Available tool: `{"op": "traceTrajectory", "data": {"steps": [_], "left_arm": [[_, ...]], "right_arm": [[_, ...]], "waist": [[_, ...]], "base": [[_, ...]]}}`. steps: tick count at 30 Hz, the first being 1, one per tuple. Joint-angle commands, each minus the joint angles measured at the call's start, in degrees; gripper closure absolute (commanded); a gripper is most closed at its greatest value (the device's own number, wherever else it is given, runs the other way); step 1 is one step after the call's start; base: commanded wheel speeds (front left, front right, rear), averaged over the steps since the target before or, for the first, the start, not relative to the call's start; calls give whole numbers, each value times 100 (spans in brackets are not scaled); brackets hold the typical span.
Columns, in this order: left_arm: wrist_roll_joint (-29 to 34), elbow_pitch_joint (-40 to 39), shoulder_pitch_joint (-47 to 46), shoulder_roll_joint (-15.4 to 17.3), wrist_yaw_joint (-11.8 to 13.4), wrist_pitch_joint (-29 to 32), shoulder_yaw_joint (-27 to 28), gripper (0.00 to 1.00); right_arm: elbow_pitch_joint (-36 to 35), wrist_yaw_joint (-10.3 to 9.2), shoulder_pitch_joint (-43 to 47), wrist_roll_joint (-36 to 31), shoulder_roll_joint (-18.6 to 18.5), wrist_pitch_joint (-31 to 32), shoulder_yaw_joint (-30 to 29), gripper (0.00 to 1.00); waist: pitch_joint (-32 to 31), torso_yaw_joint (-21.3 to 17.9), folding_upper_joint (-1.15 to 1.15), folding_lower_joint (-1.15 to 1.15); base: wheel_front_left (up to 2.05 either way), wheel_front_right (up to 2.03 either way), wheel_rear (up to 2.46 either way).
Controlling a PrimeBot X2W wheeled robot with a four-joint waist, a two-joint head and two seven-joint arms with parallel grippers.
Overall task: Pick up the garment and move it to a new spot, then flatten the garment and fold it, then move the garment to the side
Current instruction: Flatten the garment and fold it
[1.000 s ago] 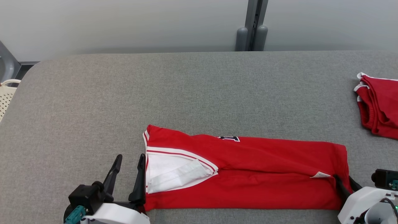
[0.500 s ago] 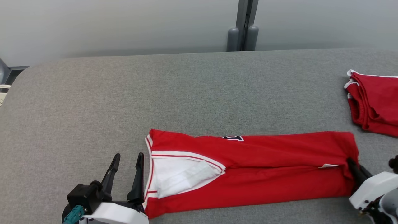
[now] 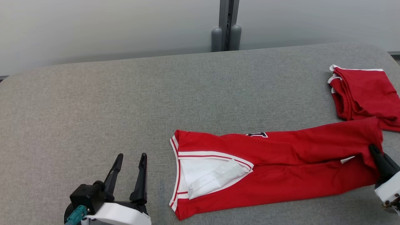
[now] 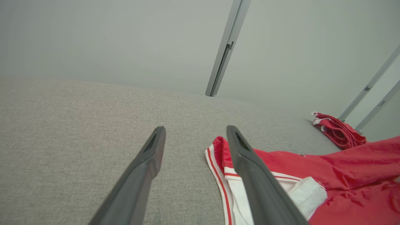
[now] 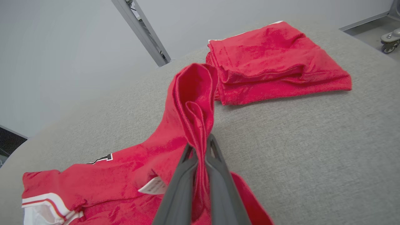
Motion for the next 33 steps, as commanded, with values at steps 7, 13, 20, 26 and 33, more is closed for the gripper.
{"op": "traceTrajectory", "data": {"steps": [7,13,20,26,33], "left_arm": [[32,40,-145,22,-23,34,-60,0],[12,62,-167,23,-27,53,-101,0],[1,85,-201,5,-46,57,-157,0],[-6,121,-239,-21,-74,64,-214,0],[-16,195,-311,-71,-110,41,-267,0]], "right_arm": [[-1214,3,252,436,278,503,227,100],[-2288,3,429,663,615,1057,490,100],[-2694,3,287,887,1230,1510,898,100],[-2444,3,71,767,1645,1550,1279,100],[-1642,3,-305,621,2024,1341,1744,100]], "waist": [[-25,88,0,0],[-63,247,0,0],[-66,406,0,0],[-63,512,0,0],[-56,660,0,0]], "base": [[0,0,0],[0,0,0],[0,0,0],[0,0,0],[0,0,0]]}}
